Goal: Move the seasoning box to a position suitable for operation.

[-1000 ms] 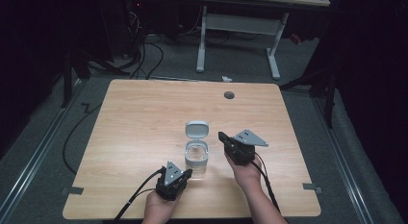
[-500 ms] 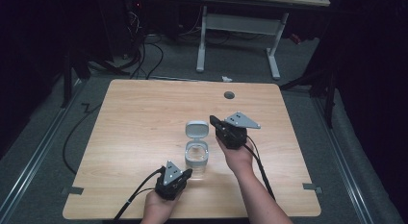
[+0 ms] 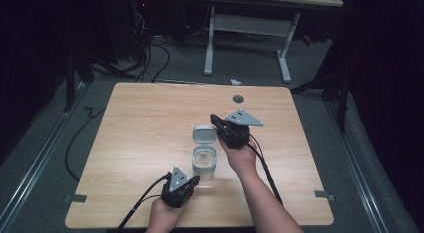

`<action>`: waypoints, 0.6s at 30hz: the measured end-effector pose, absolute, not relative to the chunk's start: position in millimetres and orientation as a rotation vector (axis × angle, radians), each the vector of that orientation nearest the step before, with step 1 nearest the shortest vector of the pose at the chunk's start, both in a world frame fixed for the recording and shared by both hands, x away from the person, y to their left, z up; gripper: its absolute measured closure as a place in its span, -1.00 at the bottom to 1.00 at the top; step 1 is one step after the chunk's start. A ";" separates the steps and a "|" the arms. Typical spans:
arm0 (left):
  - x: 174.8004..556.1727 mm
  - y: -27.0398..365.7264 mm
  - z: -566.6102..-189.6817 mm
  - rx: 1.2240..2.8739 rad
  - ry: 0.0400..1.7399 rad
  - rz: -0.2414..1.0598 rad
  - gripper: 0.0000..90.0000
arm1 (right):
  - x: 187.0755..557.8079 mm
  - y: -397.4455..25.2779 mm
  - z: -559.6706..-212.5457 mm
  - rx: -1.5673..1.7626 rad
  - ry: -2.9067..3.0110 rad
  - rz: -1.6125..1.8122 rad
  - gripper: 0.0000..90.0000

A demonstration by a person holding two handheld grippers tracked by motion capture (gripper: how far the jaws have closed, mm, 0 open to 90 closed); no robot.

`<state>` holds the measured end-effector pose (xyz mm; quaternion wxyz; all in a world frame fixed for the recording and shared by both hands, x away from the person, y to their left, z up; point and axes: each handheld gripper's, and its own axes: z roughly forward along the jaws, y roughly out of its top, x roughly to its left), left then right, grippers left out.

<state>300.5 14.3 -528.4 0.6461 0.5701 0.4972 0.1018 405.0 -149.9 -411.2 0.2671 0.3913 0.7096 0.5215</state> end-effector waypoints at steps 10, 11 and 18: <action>298.8 12.3 -528.9 1.297 1.126 0.232 1.00 | 397.6 -147.9 -418.7 1.050 1.950 1.391 0.98; 298.6 12.1 -528.9 1.296 1.126 0.232 1.00 | 395.7 -148.3 -419.6 1.047 1.951 1.392 0.98; 298.2 11.5 -528.6 1.295 1.122 0.227 1.00 | 376.7 -152.6 -428.4 1.045 1.961 1.402 0.96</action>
